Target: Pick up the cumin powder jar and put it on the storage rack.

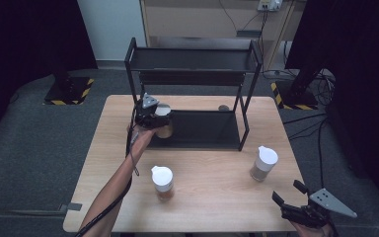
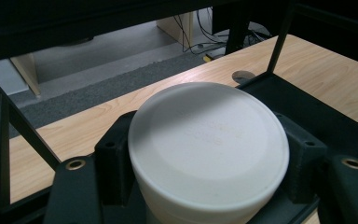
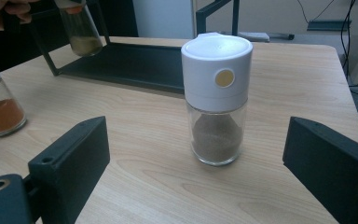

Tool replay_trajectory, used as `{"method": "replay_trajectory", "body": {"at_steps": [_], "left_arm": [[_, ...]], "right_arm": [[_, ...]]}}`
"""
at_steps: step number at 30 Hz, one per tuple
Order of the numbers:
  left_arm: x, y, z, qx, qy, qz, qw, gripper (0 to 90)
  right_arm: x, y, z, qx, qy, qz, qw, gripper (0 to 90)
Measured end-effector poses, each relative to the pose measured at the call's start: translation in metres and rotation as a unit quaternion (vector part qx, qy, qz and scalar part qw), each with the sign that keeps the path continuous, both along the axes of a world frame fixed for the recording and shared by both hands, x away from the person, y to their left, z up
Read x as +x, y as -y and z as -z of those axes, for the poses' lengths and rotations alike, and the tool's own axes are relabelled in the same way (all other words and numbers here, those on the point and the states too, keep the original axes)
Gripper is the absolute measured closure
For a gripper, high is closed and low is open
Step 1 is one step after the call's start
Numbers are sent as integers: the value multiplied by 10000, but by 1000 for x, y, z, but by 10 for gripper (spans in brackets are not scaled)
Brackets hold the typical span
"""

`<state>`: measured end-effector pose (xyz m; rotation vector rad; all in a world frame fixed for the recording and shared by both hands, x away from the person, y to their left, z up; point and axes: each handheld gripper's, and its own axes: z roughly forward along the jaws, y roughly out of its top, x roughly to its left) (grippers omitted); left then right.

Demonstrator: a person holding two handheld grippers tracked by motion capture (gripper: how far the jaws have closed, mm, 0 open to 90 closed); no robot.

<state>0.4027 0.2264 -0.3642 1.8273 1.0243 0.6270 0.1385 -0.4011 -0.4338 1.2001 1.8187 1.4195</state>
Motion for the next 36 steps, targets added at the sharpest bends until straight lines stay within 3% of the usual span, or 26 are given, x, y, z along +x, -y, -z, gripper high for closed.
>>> {"method": "replay_trajectory", "body": {"at_steps": [15, 27, 36], "left_arm": [[6, 3, 23, 3, -27, -106, 9999, 330], [6, 4, 29, 15, 43, -21, 10000, 329], [10, 2, 30, -22, -14, -27, 10000, 315]], "right_arm": [[1, 1, 1, 16, -5, -13, 10000, 75], [2, 1, 1, 36, -25, -23, 10000, 75], [2, 1, 1, 44, -32, -30, 10000, 75]]}}
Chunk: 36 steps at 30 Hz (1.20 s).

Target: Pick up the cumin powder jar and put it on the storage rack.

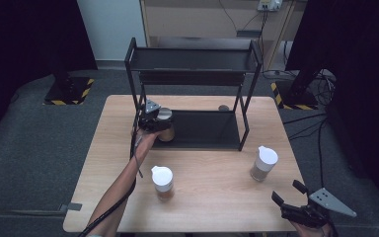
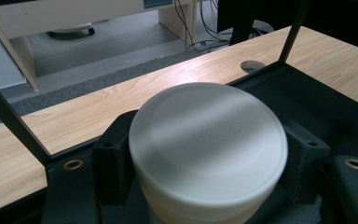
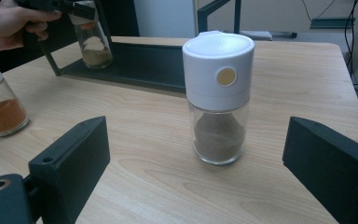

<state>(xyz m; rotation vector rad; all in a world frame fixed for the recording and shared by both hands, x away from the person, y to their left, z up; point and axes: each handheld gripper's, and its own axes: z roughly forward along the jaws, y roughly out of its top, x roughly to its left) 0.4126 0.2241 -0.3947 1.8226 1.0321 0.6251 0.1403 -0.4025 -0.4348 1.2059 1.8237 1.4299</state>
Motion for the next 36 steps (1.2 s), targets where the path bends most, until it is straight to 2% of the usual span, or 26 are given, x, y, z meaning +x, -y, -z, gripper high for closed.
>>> {"method": "replay_trajectory", "body": {"at_steps": [4, 8, 10, 13, 15, 17, 19, 22, 30, 34, 36], "left_arm": [[1, 0, -1, 80, -58, 0, 10000, 285], [1, -1, -2, -43, -89, -142, 9999, 184], [3, -4, -3, -186, -114, -129, 9997, 132], [1, -5, -8, -161, -39, -165, 9997, 100], [1, -5, -11, -239, -25, -188, 9995, 68], [-1, -5, -16, -177, 50, -161, 9997, 55], [-2, -6, -22, -134, 111, -85, 9998, 45], [-2, -5, -34, -70, 99, -19, 9999, 38], [-10, -10, -54, -206, 226, 228, 9993, 27], [-15, -13, -64, -136, 277, 461, 9985, 28], [-18, -17, -68, -207, 278, 568, 9978, 30]], "right_arm": [[0, 0, 0, -1, 8, -2, 10000, 75], [-1, 0, 0, 13, 10, 4, 10000, 75], [0, 0, 0, 13, 10, 4, 10000, 75], [0, 0, 0, -3, 11, -10, 10000, 75], [0, 0, 0, 0, 12, -8, 10000, 75], [0, 0, 0, 8, 10, 1, 10000, 75], [0, 0, 0, 21, 10, -1, 10000, 75], [0, 0, 0, 15, 7, -9, 10000, 75], [0, 0, 0, 11, 10, -29, 10000, 75], [0, 0, 0, 2, 10, -35, 10000, 75], [0, 0, 0, 0, 10, -40, 10000, 75]]}}
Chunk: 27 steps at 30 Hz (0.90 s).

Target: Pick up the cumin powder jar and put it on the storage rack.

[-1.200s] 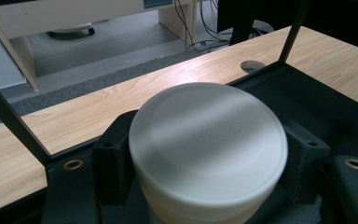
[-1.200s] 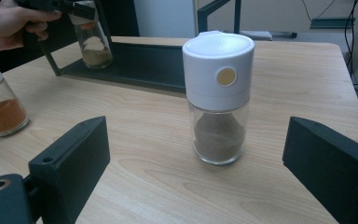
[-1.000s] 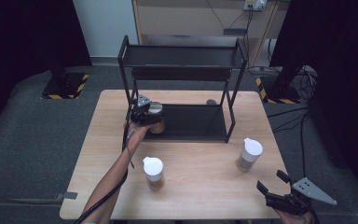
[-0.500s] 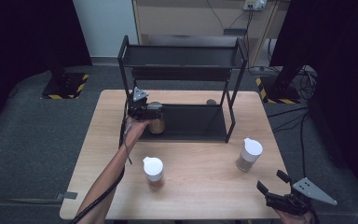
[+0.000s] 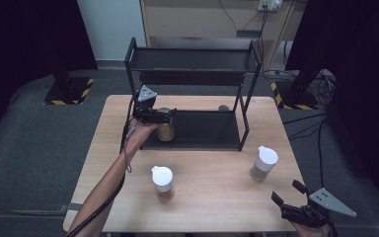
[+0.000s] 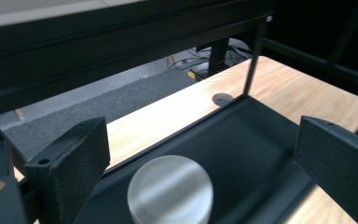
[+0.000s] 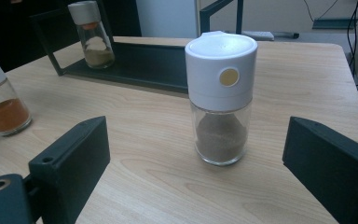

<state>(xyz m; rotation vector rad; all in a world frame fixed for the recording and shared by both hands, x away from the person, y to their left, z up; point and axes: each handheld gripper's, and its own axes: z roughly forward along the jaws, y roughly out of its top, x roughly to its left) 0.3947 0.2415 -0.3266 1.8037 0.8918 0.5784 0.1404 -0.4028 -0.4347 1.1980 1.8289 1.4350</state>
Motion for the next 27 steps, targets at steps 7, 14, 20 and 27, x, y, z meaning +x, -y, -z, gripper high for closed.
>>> {"method": "replay_trajectory", "body": {"at_steps": [7, 14, 20, 27], "left_arm": [[-14, -15, -9, -174, 89, 276, 9994, 37], [-30, -33, -12, -299, 192, 602, 9976, 40], [-49, -46, -14, -313, 331, 786, 9959, 42], [-76, -55, -14, -122, 456, 792, 9957, 45]], "right_arm": [[0, -1, 0, -14, -3, 3, 10000, 75], [0, -1, -1, -37, -1, 0, 10000, 75], [0, -2, -1, -45, -7, 3, 10000, 75], [0, -2, -1, -68, -13, 5, 10000, 75]]}}
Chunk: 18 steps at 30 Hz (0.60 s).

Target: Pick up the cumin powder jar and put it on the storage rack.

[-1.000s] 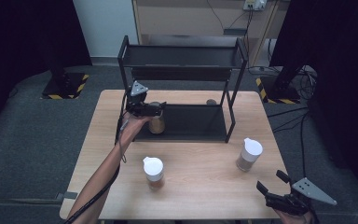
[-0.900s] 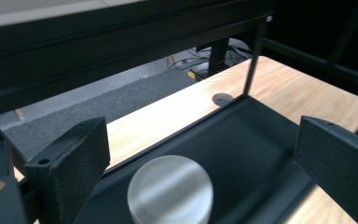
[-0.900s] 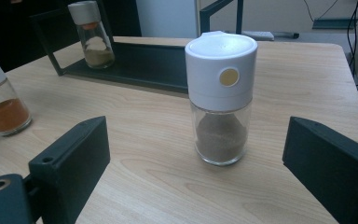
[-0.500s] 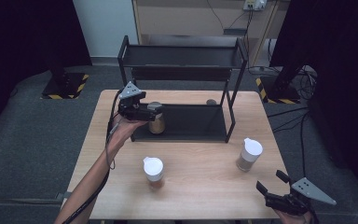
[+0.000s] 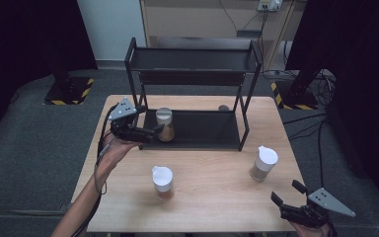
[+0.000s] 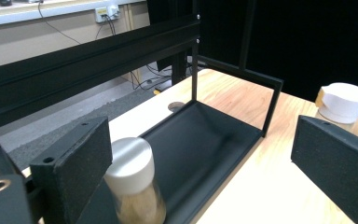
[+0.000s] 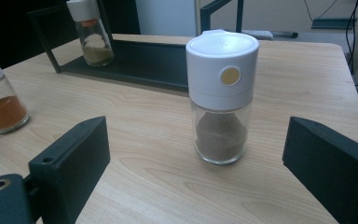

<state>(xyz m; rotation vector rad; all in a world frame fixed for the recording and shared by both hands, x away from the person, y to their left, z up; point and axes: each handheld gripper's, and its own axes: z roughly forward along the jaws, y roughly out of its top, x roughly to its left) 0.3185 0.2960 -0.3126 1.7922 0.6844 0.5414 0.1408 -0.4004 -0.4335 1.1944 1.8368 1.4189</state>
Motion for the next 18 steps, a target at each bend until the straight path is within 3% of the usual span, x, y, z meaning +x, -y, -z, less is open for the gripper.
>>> {"method": "replay_trajectory", "body": {"at_steps": [7, 12, 18], "left_arm": [[-31, -7, 3, 299, 198, -178, 9992, 49], [-50, -14, 8, 273, 314, -299, 9987, 52], [-71, -28, 18, 78, 366, -474, 9982, 53]], "right_arm": [[0, 0, 0, -8, -4, -3, 10000, 75], [0, 0, 0, -12, -6, 0, 10000, 75], [0, -1, 0, -18, -3, 1, 10000, 75]]}}
